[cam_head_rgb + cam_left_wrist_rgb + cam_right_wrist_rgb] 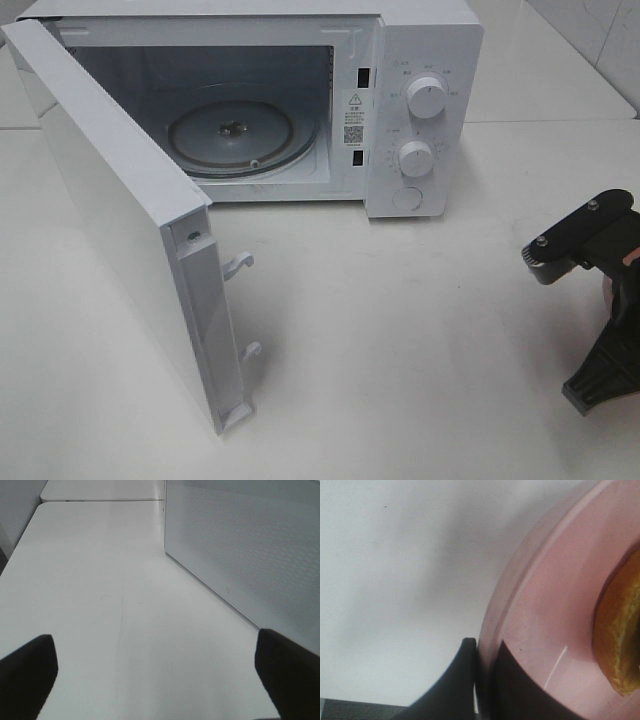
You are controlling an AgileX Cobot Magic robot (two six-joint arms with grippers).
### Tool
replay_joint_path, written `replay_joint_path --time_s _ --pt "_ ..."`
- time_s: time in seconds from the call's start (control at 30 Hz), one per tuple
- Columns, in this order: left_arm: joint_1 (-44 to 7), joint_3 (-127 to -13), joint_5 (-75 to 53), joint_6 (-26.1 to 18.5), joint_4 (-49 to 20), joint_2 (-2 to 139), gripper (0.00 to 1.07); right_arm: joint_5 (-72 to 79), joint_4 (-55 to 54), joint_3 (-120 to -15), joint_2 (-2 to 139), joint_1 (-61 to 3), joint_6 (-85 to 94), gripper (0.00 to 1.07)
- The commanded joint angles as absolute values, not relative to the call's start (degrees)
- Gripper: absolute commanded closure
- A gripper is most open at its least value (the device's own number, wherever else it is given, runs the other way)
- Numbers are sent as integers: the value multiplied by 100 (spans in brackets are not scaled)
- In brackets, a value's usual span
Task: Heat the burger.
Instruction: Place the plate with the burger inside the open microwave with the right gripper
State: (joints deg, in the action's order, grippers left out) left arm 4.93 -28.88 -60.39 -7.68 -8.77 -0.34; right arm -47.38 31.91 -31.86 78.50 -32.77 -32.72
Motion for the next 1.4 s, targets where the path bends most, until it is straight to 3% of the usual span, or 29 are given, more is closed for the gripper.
replay_joint_path --time_s 0.03,1.0,1.4 --pt "504 -2865 -5959 -722 -865 -143 7 -4910 3587 -3105 7672 -3484 -3140 107" --pt "504 -2865 -5959 -722 -865 -143 7 -4979 4234 -2876 7408 -5787 -1954 107" --pt "504 -2865 -5959 -722 -865 -143 7 -4246 4251 -2876 7408 -5901 -487 107"
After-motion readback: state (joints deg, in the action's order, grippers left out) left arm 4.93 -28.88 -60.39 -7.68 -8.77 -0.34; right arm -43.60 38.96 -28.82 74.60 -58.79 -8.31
